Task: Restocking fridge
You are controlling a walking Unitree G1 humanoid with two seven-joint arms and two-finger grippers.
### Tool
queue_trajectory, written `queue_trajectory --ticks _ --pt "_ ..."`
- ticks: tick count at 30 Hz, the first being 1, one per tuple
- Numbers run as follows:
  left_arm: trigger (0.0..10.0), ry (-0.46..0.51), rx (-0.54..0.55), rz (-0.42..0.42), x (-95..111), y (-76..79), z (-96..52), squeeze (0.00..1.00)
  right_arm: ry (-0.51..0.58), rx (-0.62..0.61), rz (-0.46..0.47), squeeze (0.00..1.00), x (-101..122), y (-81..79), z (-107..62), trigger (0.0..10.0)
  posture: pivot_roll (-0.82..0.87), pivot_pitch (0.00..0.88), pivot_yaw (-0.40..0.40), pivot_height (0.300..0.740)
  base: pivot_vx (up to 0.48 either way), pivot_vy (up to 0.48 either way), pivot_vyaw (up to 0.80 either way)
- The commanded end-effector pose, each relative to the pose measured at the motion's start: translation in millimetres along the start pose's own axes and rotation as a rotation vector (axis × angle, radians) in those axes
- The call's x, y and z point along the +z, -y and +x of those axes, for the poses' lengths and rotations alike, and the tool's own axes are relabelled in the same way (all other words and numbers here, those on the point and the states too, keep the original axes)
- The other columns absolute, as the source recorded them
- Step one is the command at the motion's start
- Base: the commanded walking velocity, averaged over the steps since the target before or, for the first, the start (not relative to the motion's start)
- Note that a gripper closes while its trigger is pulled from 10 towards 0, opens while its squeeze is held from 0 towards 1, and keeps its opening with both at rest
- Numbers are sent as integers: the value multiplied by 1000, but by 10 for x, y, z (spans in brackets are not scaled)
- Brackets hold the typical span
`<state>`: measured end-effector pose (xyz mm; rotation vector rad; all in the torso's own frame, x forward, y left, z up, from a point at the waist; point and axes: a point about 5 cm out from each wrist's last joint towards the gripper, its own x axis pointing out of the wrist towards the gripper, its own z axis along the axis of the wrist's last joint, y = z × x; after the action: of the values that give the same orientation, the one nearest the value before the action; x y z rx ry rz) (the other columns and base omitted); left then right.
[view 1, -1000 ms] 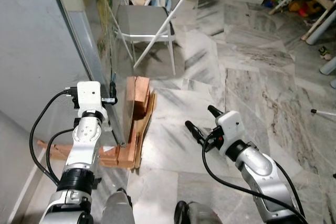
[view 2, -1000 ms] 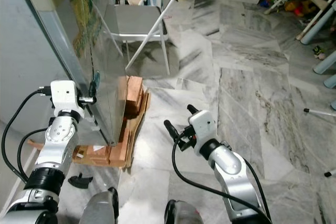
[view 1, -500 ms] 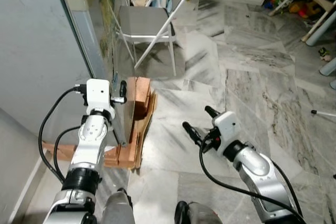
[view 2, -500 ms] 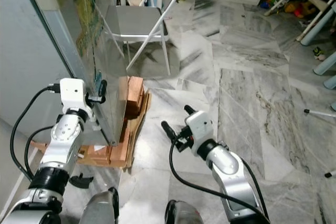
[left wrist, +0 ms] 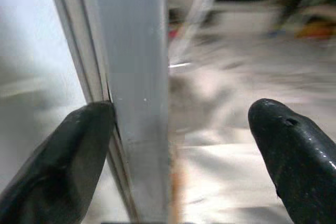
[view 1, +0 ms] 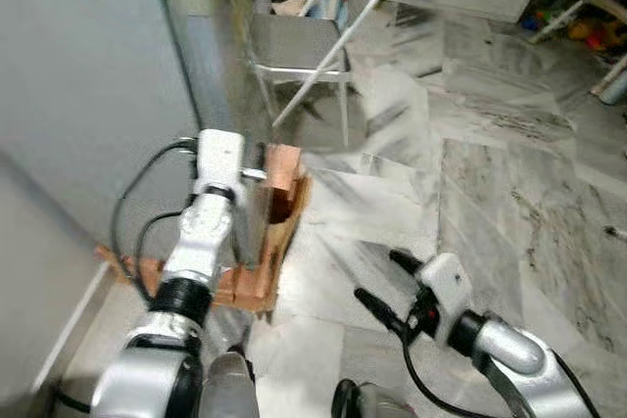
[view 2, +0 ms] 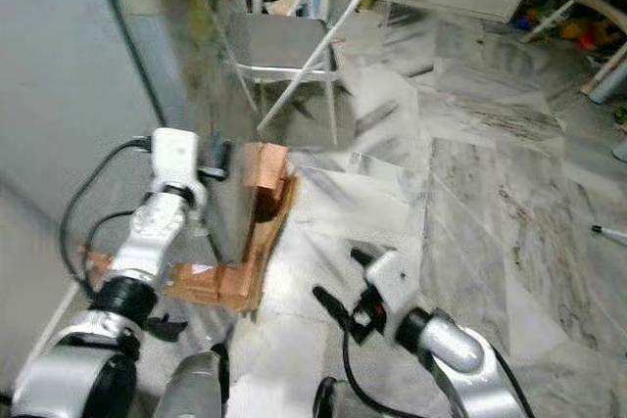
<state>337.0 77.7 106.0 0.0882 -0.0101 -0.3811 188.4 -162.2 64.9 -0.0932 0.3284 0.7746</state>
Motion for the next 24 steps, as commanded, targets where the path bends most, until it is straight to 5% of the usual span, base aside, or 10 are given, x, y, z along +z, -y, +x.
queue_trajectory --ticks 1,4,6,8,9,16,20,24 --pt "10000 147 -435 45 346 865 11 0 -8 62 15 0 15 -49 -2 10000 22 107 -48 740 0 0 0" --pt "10000 171 -608 -3 410 1159 -91 0 -20 94 27 0 1 -78 -2 10000 23 106 -47 740 0 0 0" --pt "10000 168 -600 -3 401 1153 -78 0 -22 96 23 0 -5 -81 1 10000 23 106 -47 740 0 0 0" --pt "10000 127 -359 32 278 727 83 0 -18 94 12 0 -21 -104 35 10000 23 106 -46 740 0 0 0" --pt "10000 127 -359 32 278 727 83 0 -18 94 12 0 -21 -104 35 10000 23 106 -46 740 0 0 0" --pt "10000 79 -109 79 150 11 -45 0 -5 119 16 0 33 -255 92 10000 46 106 -48 740 0 0 0" --pt "10000 58 -62 63 85 -139 -147 0 12 130 3 0 113 -341 179 10000 48 103 -49 740 0 -72 0" --pt "10000 8 36 55 -100 -302 -389 0 72 74 -17 0 291 -445 460 10000 47 101 -46 740 254 -403 -200"
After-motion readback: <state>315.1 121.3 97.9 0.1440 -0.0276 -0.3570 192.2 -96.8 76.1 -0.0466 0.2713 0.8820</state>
